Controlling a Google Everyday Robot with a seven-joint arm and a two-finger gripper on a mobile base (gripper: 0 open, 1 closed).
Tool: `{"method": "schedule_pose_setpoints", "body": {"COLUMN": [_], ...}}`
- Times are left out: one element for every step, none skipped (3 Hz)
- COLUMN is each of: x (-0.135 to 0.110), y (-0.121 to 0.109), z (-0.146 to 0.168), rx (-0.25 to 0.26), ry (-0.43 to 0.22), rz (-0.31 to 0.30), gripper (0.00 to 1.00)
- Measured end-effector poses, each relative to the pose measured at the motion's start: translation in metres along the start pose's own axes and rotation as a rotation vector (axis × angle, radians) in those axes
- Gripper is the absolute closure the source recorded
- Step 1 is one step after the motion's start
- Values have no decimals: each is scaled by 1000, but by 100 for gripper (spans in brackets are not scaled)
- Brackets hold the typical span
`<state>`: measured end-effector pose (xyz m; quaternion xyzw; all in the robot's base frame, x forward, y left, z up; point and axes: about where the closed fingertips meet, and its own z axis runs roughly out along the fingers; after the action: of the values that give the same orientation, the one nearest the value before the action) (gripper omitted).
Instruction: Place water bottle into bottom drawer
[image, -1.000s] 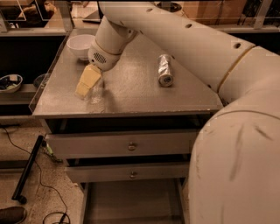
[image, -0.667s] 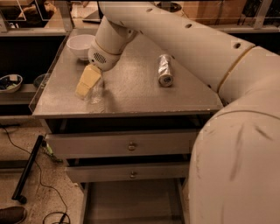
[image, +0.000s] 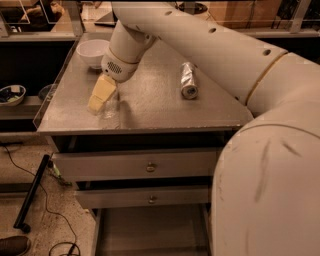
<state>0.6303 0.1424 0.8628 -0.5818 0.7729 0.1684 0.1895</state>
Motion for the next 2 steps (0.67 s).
{"method": "schedule_pose_setpoints", "body": {"x": [5, 5], "y": [-1, -1], "z": [12, 12], "rx": [-13, -13], "ry": [38, 38], "rz": [17, 17], "gripper": [0, 0]}}
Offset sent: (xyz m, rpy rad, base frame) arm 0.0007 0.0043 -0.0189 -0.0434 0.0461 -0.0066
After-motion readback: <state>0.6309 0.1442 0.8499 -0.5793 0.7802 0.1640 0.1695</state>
